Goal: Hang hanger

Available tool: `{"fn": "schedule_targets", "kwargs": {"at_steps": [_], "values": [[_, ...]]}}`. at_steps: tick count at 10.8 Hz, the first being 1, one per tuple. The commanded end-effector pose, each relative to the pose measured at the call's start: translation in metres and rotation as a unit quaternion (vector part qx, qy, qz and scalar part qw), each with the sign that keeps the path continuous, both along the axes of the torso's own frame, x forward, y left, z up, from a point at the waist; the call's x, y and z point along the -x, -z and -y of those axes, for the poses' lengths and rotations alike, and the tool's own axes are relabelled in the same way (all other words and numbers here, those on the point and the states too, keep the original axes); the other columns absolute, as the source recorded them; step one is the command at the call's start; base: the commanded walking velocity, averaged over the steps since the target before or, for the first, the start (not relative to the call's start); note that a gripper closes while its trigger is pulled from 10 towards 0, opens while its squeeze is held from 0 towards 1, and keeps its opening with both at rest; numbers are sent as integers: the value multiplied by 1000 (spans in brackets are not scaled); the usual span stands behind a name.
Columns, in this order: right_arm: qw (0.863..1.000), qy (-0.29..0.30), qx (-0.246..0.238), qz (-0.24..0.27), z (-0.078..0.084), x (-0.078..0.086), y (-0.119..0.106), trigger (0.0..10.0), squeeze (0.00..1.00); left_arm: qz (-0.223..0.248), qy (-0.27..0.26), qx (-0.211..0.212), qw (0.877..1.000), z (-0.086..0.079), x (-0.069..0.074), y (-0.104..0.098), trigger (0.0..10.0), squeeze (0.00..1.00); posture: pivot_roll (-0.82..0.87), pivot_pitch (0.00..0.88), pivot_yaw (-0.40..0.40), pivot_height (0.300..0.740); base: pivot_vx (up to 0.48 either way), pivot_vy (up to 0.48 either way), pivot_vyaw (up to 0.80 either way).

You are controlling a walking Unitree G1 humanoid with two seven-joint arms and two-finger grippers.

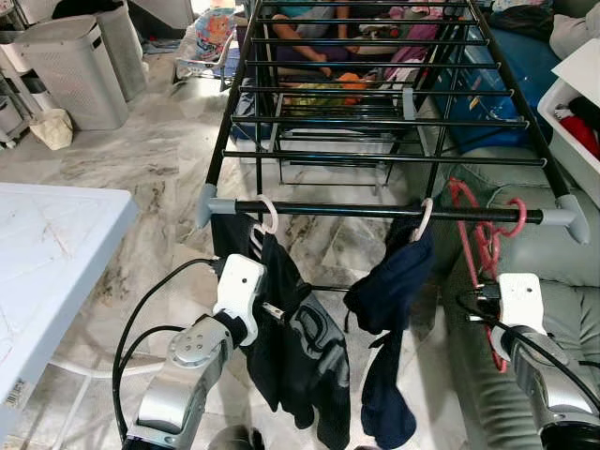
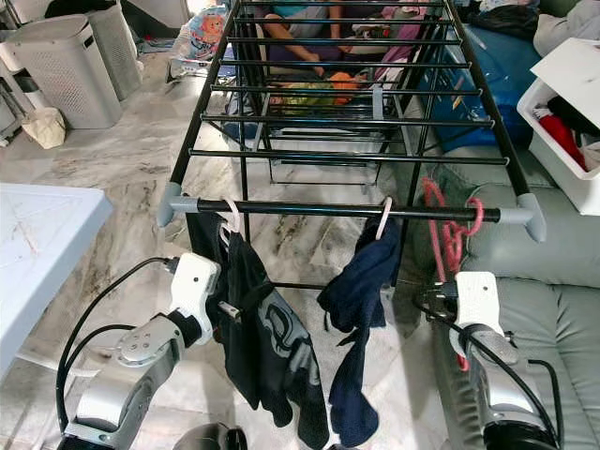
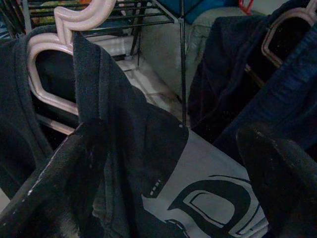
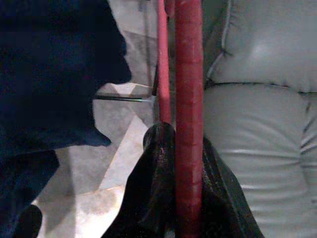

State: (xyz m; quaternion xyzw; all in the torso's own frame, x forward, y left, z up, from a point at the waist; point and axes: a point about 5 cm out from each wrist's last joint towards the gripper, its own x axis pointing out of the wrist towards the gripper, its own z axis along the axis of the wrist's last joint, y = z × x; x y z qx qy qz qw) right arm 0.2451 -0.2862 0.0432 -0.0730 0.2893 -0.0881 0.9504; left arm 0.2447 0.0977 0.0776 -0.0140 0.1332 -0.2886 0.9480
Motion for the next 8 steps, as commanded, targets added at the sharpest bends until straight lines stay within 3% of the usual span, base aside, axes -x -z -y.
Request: {"fn": "schedule_targets", "kwargs": {"at_steps": [1, 2, 3, 4, 8], "values": [[1000, 15, 6, -7, 6, 3, 2, 1412, 0, 4, 0, -6, 1000, 0, -1, -1, 10000, 0, -58, 12, 10, 740, 0, 0, 0], [1000, 19, 6, -8, 7, 4, 3, 3647, 0, 4, 0, -7, 1000, 0, -2, -2, 10000, 0, -57, 11, 10, 740, 0, 0, 0], [1000, 25, 8, -8, 6, 4, 4, 10000, 0, 4, 0, -7, 1000, 0, -2, -2, 10000, 0, -57, 12, 11, 740, 0, 0, 0], [1000, 27, 1, -6, 5, 5, 5, 10000, 1000, 5, 0, -7, 1000, 0, -2, -2, 10000, 0, -57, 12, 11, 740, 0, 0, 0], [998, 13, 18, 64, -1, 3, -11, 10000, 1000, 4, 1, -7, 1000, 0, -2, -2, 10000, 0, -55, 11, 11, 740, 0, 0, 0]]}}
